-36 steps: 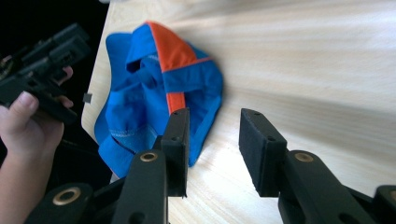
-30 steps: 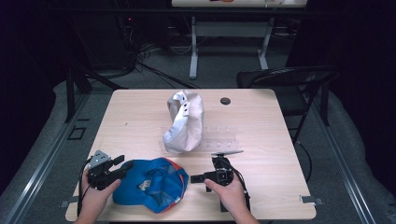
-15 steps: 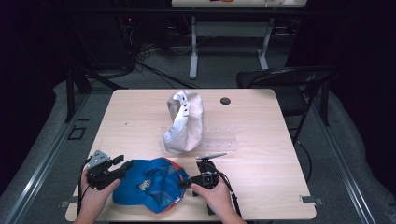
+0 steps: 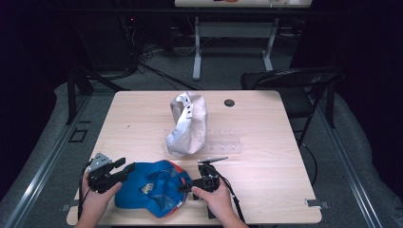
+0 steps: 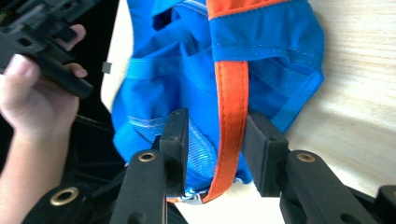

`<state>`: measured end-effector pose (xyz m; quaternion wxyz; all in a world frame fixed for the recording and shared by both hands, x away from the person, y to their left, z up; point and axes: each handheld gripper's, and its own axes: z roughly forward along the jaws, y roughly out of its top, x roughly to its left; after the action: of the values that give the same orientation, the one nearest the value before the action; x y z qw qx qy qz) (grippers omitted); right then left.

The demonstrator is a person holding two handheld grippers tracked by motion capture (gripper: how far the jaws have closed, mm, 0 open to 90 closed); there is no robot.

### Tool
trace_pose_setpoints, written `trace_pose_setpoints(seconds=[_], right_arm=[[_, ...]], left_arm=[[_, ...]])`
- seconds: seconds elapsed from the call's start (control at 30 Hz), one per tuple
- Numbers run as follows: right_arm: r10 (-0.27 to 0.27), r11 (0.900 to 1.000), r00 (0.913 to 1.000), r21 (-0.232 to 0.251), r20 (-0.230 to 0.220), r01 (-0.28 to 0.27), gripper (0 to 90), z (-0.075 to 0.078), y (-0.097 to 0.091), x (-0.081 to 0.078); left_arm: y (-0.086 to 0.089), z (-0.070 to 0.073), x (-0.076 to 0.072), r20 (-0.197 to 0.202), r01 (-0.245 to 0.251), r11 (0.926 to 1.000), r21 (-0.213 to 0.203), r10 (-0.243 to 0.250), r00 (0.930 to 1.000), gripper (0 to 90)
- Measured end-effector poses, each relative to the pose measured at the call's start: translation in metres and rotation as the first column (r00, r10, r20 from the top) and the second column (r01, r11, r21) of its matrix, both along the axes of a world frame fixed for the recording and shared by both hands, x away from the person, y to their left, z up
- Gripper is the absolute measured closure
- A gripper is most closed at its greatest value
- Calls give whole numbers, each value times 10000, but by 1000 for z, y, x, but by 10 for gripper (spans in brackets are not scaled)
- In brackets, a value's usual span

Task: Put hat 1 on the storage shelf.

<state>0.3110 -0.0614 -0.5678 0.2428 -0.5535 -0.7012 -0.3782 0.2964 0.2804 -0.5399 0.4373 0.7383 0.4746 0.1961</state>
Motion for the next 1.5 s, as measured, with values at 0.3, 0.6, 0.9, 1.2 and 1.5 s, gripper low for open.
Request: trace_pose_setpoints(seconds=[0.3,0.6,0.9,1.2,1.5], right_arm=[[68,9986,9999,520,-144,-60,741,8,-2,-1],[-197,9982,9994,562,-267,212,774,12,-9,0],[-930,9886,9956,1184,-76,933,775,19,-24,0],[-659,9978,9974,-7,-279,659,774,30,-54,3],[-876,9953,9959,-434,-236,865,775,37,-79,2]], left_arm=[[-1,0,0,1,-27,10000,30,27,10000,509],[0,0,0,29,-52,10000,12,52,10000,509],[0,0,0,23,-57,10000,35,57,10000,509],[-1,-1,0,13,-63,10000,36,63,10000,509],[0,-1,0,-15,-90,9999,51,90,10000,508]])
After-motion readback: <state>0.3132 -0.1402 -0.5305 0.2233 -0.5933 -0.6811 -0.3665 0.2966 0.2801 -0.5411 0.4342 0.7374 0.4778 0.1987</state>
